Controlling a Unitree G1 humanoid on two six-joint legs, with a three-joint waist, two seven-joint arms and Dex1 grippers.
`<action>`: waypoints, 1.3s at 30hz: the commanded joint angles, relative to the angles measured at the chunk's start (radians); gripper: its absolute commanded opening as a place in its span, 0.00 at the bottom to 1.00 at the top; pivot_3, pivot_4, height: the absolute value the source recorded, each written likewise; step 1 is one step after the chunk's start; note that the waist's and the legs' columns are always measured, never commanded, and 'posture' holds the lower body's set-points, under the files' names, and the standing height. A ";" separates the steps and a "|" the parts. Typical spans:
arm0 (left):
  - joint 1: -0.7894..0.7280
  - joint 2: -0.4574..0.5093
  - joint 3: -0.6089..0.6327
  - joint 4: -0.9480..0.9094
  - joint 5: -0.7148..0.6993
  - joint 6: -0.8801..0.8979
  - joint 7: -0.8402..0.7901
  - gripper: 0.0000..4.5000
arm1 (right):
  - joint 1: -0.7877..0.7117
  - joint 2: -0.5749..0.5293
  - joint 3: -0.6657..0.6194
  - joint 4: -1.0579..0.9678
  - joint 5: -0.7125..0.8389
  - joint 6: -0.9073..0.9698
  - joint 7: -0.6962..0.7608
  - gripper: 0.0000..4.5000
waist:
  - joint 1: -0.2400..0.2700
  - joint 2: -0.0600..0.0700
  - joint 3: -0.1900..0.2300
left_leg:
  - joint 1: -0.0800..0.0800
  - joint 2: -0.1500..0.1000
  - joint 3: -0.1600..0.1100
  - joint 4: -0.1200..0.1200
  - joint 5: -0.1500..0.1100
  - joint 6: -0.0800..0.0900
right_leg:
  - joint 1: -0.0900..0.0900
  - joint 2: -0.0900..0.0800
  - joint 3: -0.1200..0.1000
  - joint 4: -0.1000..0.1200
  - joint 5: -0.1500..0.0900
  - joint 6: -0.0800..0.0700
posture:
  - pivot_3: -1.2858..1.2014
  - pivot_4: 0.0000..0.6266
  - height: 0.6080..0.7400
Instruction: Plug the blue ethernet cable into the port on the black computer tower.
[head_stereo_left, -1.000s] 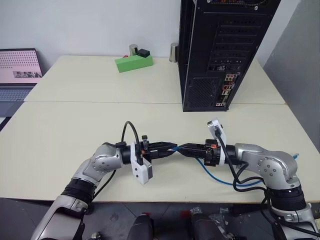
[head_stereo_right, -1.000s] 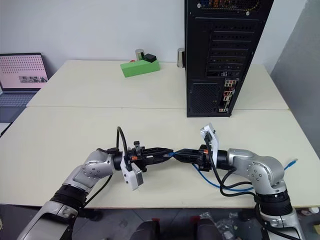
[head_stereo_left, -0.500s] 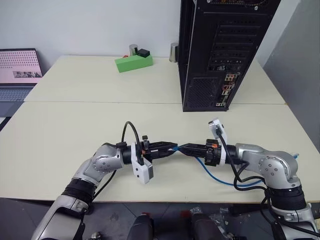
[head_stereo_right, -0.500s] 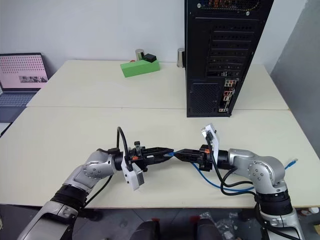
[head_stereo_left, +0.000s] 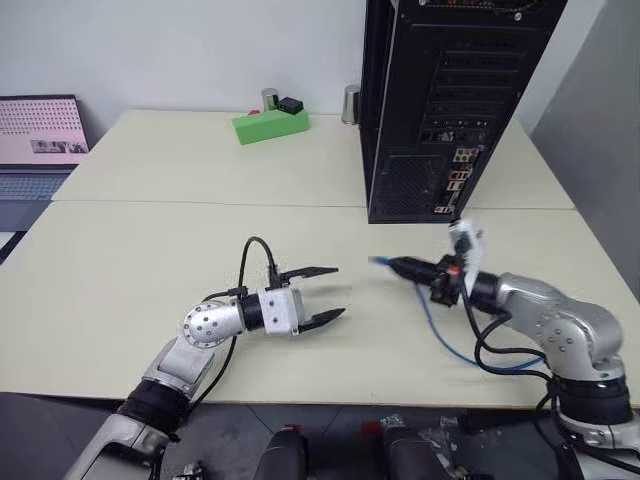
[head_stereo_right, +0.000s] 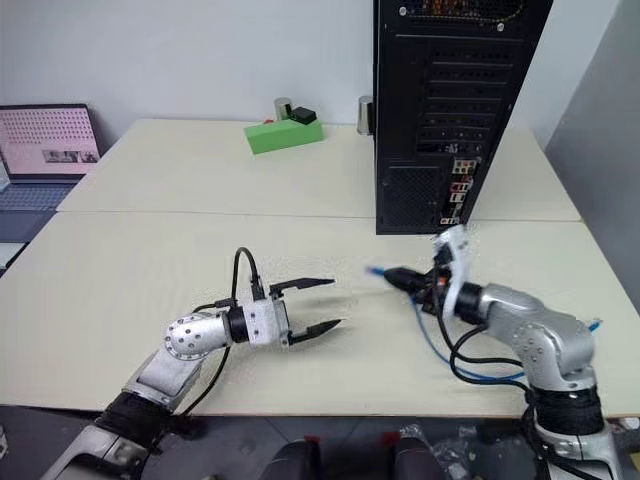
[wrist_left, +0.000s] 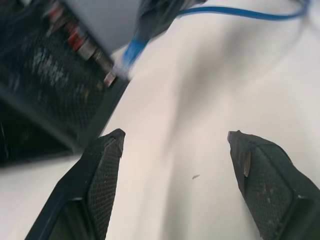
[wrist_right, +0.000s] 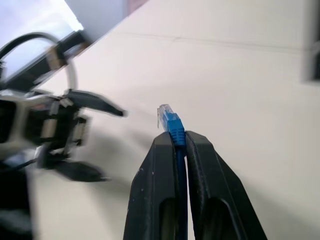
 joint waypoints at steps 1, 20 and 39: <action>-0.049 -0.060 0.042 -0.126 -0.034 0.239 0.079 0.77 | 0.021 0.035 -0.029 -0.088 -0.099 -0.084 -0.151 0.00 | 0.000 0.000 0.000 | 0.000 0.000 0.000 0.000 0.000 0.000 | 0.000 0.000 0.000 0.000 0.000 0.000 | 0.52 0.24 1.00; -0.312 -0.435 0.068 -0.080 0.056 0.686 0.383 0.77 | -0.200 0.241 -0.049 0.099 -0.420 -0.227 -0.554 0.00 | 0.000 0.000 0.000 | -0.002 -0.001 0.000 0.000 0.000 0.000 | -0.003 0.000 0.001 0.000 0.000 -0.001 | 0.52 0.24 1.00; -0.381 -0.484 0.083 -0.003 0.084 0.647 0.362 0.77 | -0.271 0.265 -0.059 0.231 -0.448 -0.313 -0.559 0.00 | -0.001 0.000 0.000 | -0.003 -0.001 0.001 0.000 0.000 0.000 | -0.004 0.000 0.001 0.001 0.000 -0.001 | 0.52 0.24 1.00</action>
